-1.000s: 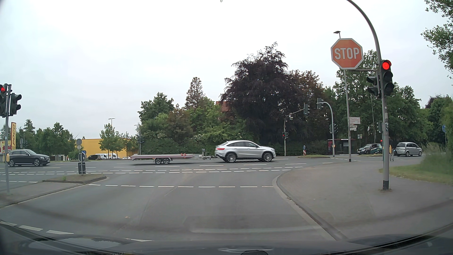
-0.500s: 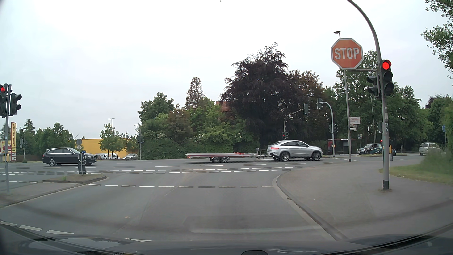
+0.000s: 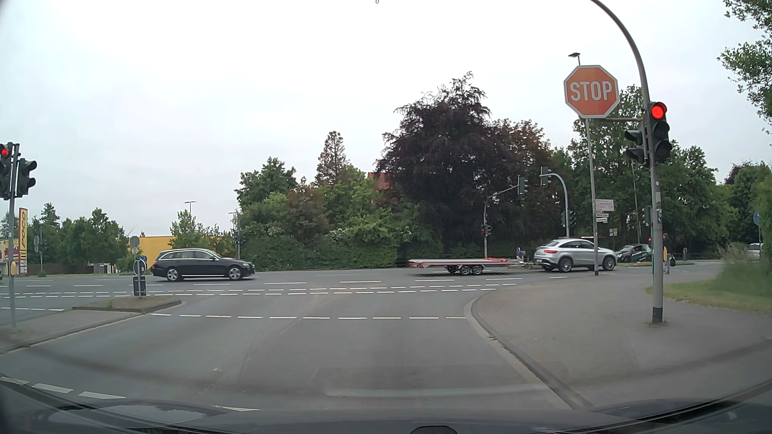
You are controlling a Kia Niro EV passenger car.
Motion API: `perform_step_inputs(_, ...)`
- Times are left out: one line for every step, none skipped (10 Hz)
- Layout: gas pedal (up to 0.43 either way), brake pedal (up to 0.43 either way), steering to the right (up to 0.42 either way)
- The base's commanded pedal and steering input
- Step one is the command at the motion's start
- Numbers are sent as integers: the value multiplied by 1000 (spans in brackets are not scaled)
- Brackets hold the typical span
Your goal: Follow the waypoints while adhering to traffic rules and regulations
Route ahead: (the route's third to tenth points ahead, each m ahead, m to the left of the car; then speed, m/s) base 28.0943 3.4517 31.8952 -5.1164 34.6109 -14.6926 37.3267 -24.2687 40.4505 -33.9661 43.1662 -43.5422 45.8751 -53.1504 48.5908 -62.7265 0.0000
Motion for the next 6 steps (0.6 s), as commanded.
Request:
perform_step_inputs(0, 0, 0)
perform_step_inputs(0, 0, 0)
perform_step_inputs(0, 0, 0)
perform_step_inputs(0, 0, 0)
perform_step_inputs(0, 0, 0)
perform_step_inputs(0, 0, 0)
